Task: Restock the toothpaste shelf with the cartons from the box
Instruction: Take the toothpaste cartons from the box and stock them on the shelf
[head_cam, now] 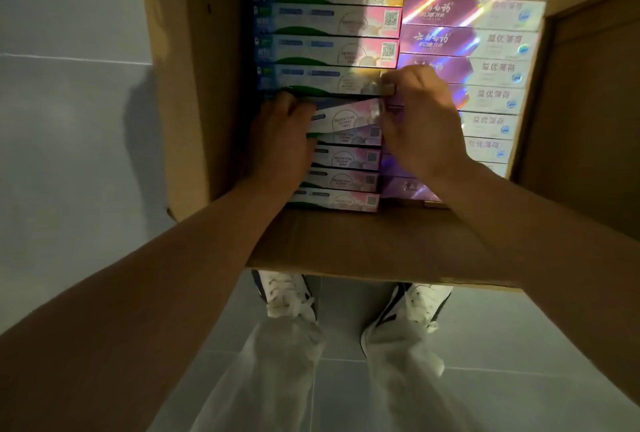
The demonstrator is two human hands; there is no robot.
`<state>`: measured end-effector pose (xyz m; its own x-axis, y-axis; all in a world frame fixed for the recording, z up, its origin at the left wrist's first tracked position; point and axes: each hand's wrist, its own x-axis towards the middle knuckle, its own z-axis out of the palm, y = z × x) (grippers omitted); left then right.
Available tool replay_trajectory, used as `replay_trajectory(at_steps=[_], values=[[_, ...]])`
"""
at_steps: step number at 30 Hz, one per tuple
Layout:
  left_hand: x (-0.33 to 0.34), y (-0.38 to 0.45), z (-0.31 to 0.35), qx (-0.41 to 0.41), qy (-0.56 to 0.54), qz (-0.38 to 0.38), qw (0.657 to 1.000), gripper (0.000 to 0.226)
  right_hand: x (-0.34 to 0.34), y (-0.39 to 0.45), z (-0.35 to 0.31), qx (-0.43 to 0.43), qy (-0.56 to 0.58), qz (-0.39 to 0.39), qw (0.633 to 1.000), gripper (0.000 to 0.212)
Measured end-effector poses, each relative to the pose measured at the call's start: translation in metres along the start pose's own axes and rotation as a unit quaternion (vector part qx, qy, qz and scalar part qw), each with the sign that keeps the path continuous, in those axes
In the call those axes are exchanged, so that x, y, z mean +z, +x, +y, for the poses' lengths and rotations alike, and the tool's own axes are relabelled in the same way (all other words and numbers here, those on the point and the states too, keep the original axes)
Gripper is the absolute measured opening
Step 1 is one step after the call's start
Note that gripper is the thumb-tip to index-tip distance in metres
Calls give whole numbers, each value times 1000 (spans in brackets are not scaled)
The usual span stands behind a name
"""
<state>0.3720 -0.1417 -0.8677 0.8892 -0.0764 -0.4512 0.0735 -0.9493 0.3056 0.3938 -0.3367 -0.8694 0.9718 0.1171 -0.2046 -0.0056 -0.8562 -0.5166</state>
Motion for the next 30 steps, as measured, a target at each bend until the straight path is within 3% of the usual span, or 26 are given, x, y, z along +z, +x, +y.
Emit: replay_trajectory(at_steps=[3, 11, 17, 24, 30], values=[[-5, -10, 1, -17, -57, -28, 998, 48, 2, 12, 1, -60, -20, -4, 998, 29], [-11, -45, 2, -28, -83, -94, 992, 50, 14, 25, -9, -42, -189, -82, 978, 40], [-25, -53, 7, -33, -76, -92, 992, 49, -6, 10, -23, -2, -137, -104, 985, 34], [-102, -84, 32, -29, -55, -95, 994, 46, -102, -25, -61, 12, -88, -58, 994, 35], [-226, -134, 68, -17, -69, -83, 994, 46, -233, -49, -124, 78, -40, -67, 994, 23]])
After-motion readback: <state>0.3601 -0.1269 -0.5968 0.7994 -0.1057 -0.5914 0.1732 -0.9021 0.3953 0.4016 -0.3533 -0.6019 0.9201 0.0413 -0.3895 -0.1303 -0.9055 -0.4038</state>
